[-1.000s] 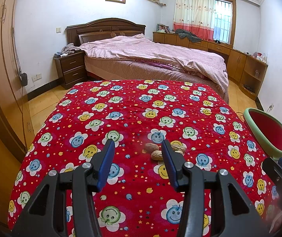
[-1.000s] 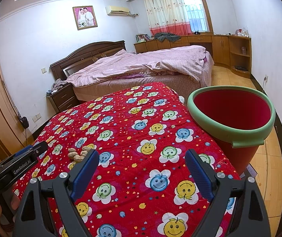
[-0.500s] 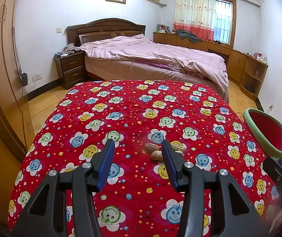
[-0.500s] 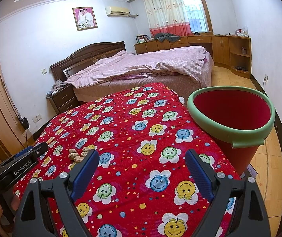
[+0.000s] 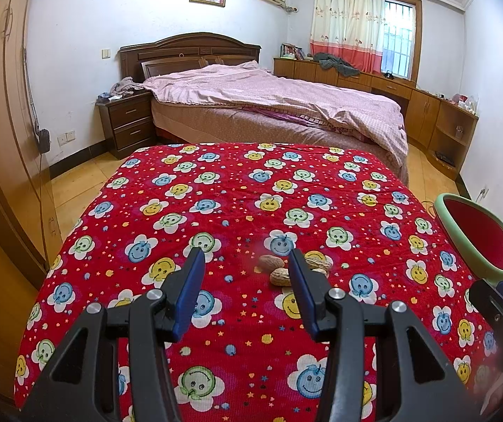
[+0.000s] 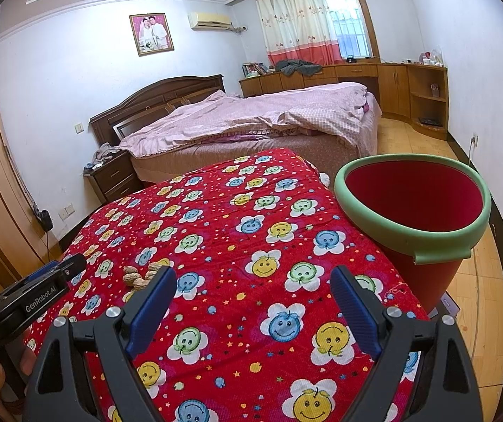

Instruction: Collect trash

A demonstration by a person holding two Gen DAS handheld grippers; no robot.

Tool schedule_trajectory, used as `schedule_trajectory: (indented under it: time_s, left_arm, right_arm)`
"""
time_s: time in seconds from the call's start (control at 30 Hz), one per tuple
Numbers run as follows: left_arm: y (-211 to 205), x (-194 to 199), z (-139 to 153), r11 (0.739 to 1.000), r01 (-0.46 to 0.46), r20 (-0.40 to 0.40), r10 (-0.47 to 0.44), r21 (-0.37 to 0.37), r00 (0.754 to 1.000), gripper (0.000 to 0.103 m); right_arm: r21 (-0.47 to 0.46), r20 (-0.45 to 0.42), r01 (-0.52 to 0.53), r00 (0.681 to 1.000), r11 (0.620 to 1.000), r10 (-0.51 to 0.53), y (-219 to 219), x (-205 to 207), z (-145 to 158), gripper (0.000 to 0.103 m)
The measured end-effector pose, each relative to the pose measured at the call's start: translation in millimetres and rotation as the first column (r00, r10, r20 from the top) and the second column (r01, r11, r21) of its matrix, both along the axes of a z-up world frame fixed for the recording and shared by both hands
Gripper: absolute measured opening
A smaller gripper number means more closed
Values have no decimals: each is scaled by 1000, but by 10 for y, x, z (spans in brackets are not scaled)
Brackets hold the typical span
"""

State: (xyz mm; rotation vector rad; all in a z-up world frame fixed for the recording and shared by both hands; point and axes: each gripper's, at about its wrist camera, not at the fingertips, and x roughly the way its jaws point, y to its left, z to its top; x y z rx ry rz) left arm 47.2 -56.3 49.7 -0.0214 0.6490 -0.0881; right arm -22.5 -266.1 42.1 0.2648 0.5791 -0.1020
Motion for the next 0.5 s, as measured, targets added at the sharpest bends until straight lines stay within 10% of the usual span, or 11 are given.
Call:
schedule_trajectory:
  time_s: [0.5]
  left_arm:
    - [8, 7, -7, 1000, -1, -3, 1, 2, 1000, 49]
  right_arm:
    - [2, -1, 0, 1000, 1000, 0, 0, 2, -11, 91]
